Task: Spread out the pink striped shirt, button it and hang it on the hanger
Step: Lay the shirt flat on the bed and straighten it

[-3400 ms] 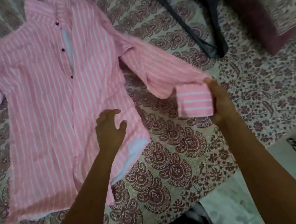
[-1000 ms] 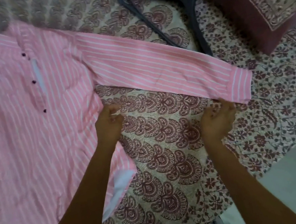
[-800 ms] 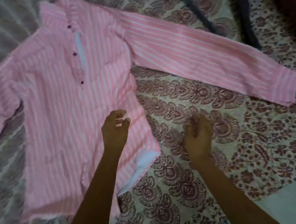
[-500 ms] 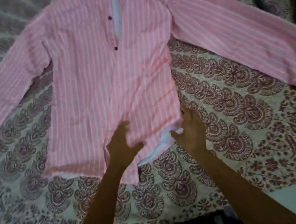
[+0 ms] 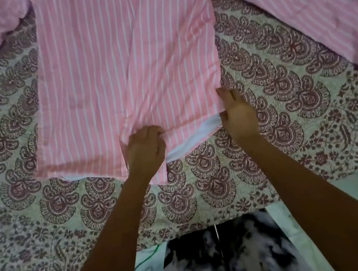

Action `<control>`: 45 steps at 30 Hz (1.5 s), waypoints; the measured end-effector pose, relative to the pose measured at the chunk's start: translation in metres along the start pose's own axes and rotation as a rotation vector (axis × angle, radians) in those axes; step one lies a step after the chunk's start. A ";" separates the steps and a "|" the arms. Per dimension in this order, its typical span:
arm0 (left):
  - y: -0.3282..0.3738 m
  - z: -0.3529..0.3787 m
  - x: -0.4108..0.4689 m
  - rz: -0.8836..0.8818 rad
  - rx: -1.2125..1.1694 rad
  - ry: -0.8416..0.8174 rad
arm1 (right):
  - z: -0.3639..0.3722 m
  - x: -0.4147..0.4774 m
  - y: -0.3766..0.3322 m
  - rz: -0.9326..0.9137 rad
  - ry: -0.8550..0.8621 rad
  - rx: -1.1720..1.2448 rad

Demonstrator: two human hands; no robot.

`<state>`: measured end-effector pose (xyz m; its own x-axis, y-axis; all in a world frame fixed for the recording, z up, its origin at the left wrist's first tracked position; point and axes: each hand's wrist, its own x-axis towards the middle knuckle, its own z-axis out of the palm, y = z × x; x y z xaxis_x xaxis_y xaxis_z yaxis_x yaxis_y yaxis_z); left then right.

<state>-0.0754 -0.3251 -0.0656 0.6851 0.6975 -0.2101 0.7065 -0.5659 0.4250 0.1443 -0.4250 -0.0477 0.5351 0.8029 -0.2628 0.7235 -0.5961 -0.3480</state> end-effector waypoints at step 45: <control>-0.020 -0.034 -0.047 0.054 -0.126 -0.505 | -0.007 -0.086 0.033 0.028 -0.232 -0.429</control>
<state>-0.1279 -0.3314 -0.0339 0.7419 0.3523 -0.5705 0.6625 -0.5164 0.5426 0.1251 -0.5132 -0.0298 0.4807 0.7354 -0.4776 0.8509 -0.5227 0.0514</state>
